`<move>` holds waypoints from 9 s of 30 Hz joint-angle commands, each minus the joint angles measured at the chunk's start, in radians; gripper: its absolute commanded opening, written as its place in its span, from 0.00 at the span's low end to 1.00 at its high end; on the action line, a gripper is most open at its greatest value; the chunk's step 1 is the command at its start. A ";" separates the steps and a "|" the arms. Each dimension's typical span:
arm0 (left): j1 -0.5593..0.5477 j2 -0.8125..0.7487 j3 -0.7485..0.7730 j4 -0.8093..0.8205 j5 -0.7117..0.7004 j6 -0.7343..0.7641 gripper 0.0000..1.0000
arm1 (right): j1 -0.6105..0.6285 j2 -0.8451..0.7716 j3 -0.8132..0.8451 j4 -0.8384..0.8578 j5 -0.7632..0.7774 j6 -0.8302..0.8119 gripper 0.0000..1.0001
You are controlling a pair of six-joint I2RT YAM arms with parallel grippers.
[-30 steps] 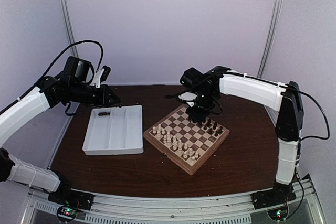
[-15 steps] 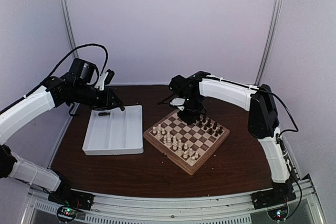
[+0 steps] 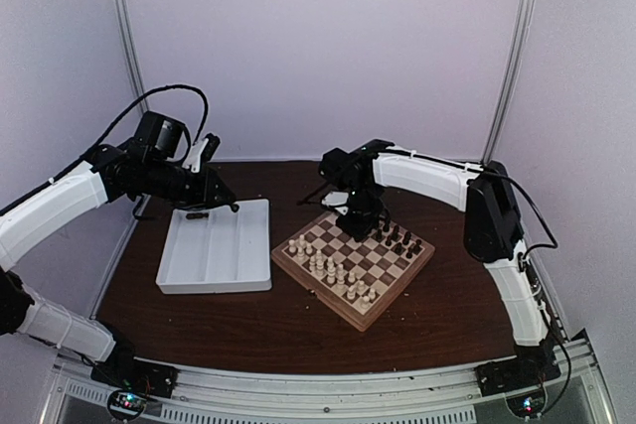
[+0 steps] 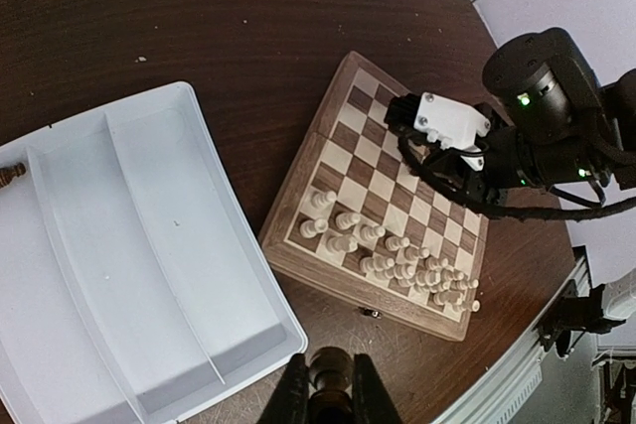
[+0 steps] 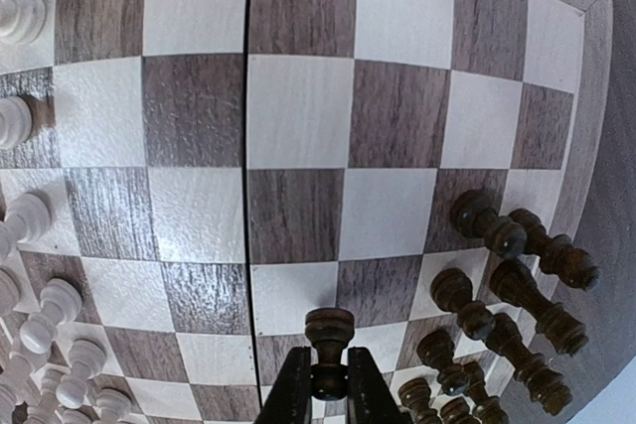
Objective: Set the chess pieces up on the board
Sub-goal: Place the chess piece on the chessboard, then pick up the chess piece from the chessboard, then place the chess piece on the chessboard.
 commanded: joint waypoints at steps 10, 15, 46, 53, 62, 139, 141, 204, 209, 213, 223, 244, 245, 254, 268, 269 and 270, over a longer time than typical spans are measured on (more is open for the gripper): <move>0.008 0.010 0.023 0.040 0.028 -0.002 0.03 | -0.007 0.012 0.031 0.000 -0.030 -0.006 0.31; 0.008 0.010 0.026 0.040 0.028 -0.002 0.04 | -0.006 -0.011 0.028 0.011 -0.036 -0.006 0.36; 0.008 -0.050 -0.012 0.052 -0.017 0.005 0.04 | -0.077 -0.352 -0.549 0.646 -0.261 0.224 0.38; 0.008 -0.039 -0.002 0.053 -0.010 0.005 0.05 | -0.077 -0.322 -0.546 0.616 -0.261 0.215 0.35; 0.008 -0.020 0.008 0.054 -0.001 0.009 0.05 | -0.077 -0.305 -0.561 0.609 -0.253 0.205 0.31; 0.008 0.011 0.015 0.061 0.013 0.016 0.05 | -0.121 -0.108 -0.271 0.613 -0.130 0.157 0.03; 0.008 0.013 0.018 0.061 0.014 0.016 0.05 | -0.125 -0.105 -0.267 0.609 -0.124 0.158 0.03; -0.034 0.089 -0.007 0.121 0.071 0.013 0.05 | -0.143 -0.490 -0.450 0.602 -0.729 0.535 0.50; -0.072 0.163 0.044 0.136 0.061 0.022 0.04 | -0.145 -0.547 -0.553 0.690 -0.768 0.592 0.51; -0.100 0.212 0.076 0.170 0.057 0.024 0.04 | -0.151 -0.587 -0.592 0.669 -0.733 0.551 0.51; -0.184 0.357 0.177 0.228 0.021 0.059 0.04 | -0.156 -0.813 -0.845 0.740 -0.447 0.388 0.51; -0.380 0.826 0.625 0.126 -0.149 0.249 0.04 | -0.157 -1.137 -1.213 0.884 -0.143 0.375 0.50; -0.386 0.854 0.644 0.114 -0.159 0.257 0.03 | -0.157 -1.144 -1.222 0.886 -0.138 0.377 0.50; -0.403 0.951 0.698 0.078 -0.187 0.277 0.03 | -0.157 -1.197 -1.283 0.920 -0.111 0.387 0.50; -0.406 1.007 0.688 0.084 -0.214 0.283 0.07 | -0.156 -1.182 -1.297 0.947 -0.120 0.390 0.50; -0.406 1.007 0.689 0.085 -0.215 0.284 0.08 | -0.156 -1.181 -1.297 0.946 -0.120 0.390 0.50; -0.406 1.008 0.689 0.086 -0.215 0.282 0.09 | -0.156 -1.181 -1.297 0.946 -0.121 0.390 0.50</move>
